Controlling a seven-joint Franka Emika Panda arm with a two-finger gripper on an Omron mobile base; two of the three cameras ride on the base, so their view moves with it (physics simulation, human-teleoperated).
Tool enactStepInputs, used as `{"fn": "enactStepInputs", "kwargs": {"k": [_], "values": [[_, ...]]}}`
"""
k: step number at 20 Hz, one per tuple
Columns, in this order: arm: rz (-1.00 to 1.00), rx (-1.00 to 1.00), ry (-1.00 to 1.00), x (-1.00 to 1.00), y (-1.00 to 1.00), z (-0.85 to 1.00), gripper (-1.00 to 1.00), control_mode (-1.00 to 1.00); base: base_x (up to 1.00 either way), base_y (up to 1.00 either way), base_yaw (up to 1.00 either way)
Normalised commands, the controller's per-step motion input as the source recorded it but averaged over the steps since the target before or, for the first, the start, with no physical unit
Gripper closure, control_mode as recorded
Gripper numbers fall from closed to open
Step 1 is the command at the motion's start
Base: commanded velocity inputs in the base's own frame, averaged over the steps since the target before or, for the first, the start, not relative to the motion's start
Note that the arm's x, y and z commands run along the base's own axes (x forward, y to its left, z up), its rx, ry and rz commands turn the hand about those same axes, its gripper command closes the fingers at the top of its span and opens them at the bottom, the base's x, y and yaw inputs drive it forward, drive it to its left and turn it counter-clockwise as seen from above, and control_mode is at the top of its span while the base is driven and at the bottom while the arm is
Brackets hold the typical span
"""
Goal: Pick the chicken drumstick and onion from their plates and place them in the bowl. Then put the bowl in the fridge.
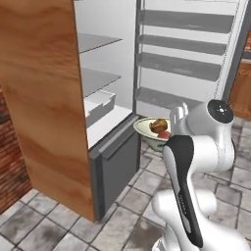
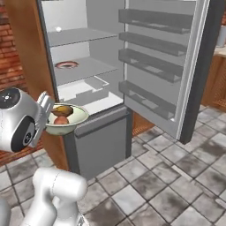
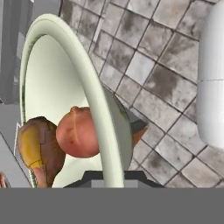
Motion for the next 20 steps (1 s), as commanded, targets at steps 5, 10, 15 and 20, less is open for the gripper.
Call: {"fn": "enactStepInputs", "kwargs": {"k": [5,10,15,20], "values": [[0.0,0.0,0.0,0.0,0.0,0.0,1.0,1.0,0.83,-0.1,0.29],[0.0,0.0,0.0,0.0,0.0,0.0,1.0,1.0,0.68,-0.28,0.3],[0.0,0.0,0.0,0.0,0.0,0.0,1.0,1.0,0.51,-0.31,0.41],[0.0,0.0,0.0,0.0,0.0,0.0,1.0,1.0,0.46,-0.26,0.53]]}}
